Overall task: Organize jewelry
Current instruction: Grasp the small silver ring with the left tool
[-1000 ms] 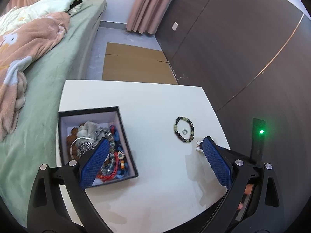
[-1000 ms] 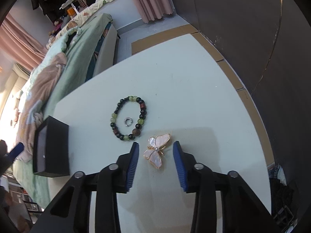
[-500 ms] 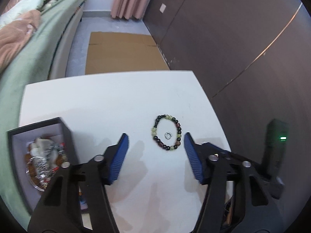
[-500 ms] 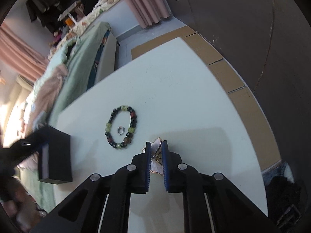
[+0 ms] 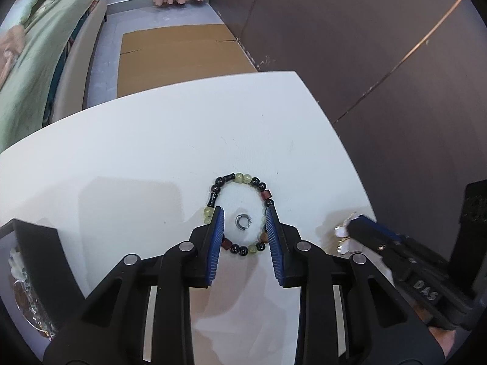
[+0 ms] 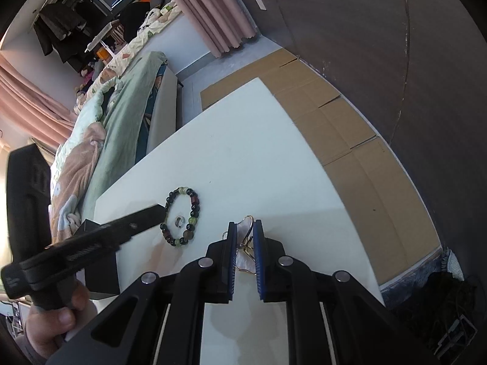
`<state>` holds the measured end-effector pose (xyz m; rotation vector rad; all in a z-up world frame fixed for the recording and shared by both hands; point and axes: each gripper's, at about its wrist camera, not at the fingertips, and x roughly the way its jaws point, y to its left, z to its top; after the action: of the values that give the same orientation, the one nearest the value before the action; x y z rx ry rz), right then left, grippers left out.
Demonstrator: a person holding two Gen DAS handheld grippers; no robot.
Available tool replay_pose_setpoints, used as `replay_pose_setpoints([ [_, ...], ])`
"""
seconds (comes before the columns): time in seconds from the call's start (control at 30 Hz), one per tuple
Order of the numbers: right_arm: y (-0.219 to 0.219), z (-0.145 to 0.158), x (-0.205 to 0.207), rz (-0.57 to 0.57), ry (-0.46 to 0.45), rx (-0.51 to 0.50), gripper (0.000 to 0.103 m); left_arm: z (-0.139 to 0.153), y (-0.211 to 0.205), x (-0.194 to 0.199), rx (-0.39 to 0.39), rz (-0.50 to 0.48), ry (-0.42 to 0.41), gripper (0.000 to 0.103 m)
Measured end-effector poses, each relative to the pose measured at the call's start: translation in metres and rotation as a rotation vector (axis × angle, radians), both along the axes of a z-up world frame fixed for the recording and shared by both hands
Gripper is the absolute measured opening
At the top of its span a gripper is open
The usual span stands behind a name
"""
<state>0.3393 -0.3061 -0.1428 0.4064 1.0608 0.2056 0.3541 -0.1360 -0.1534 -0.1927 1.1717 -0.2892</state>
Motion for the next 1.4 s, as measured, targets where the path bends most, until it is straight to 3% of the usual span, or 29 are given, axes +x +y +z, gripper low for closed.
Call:
replay_pose_setpoints([
  [0.33, -0.016, 0.006, -0.004, -0.027, -0.016, 0.019, 0.011, -0.011, -0.021, 0.001, 0.117, -0.016, 0.000, 0.029],
  [0.5, -0.014, 0.007, -0.004, -0.024, -0.019, 0.018, 0.011, -0.011, -0.038, -0.004, 0.261, -0.050, -0.028, 0.029],
  [0.57, -0.014, 0.008, -0.005, -0.023, -0.020, 0.016, 0.011, -0.009, -0.038, -0.004, 0.267, -0.049, -0.030, 0.028],
  [0.63, -0.014, 0.008, -0.005, -0.024, -0.019, 0.016, 0.011, -0.008, -0.035, -0.002, 0.278, -0.033, -0.027, 0.015],
  [1.0, -0.007, 0.011, -0.005, -0.004, -0.039, 0.026, 0.011, 0.018, -0.001, -0.009, 0.118, 0.009, -0.012, 0.013],
  [1.4, 0.018, 0.024, -0.013, 0.070, -0.090, 0.017, 0.011, 0.059, 0.059, -0.038, 0.052, 0.095, -0.069, 0.013],
])
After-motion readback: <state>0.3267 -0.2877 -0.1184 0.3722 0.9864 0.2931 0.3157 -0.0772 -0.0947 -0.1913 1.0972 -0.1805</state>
